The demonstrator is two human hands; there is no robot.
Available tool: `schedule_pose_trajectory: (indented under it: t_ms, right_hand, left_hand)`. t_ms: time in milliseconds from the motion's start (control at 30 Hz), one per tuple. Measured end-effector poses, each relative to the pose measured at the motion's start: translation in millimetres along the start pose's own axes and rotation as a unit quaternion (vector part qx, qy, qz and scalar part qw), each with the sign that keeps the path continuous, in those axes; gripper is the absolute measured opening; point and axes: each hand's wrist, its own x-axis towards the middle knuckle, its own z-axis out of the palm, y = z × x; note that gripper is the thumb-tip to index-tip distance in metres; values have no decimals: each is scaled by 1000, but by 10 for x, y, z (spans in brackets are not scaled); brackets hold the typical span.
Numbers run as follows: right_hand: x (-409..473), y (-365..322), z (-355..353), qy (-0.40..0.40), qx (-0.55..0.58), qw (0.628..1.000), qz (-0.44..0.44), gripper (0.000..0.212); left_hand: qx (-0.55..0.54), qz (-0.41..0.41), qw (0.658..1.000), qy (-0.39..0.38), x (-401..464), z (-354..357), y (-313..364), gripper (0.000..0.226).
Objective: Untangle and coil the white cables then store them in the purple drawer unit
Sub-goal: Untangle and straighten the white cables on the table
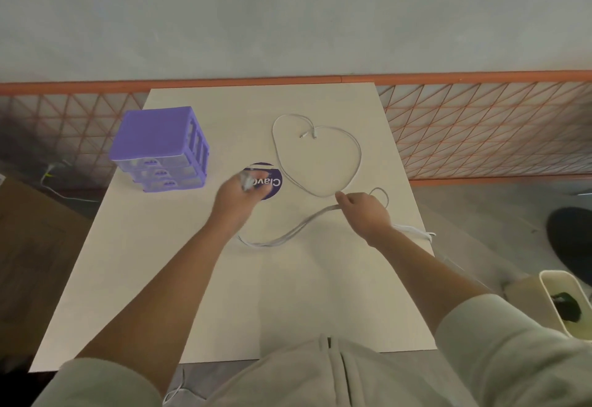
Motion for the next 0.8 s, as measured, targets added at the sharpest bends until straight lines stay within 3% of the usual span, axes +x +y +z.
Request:
schedule_pose_trajectory:
  t_ms: [200,500,667,800]
  right_hand:
    - [-72,-72,7,-5,37,999,-23,57]
    - [-129,11,-113,-8,96,994,-41,54]
    - [-148,95,-194,-28,56,997,-50,59]
    - [-156,234,-281,-44,-6,995,-90,62]
  left_hand:
    - [175,37,966,-186,-143,537,182,34]
    - [255,68,947,-180,-205,846,226,20]
    - [181,6,955,-233,-227,922,195,18]
    - [168,-19,959,-226,-213,956,148,24]
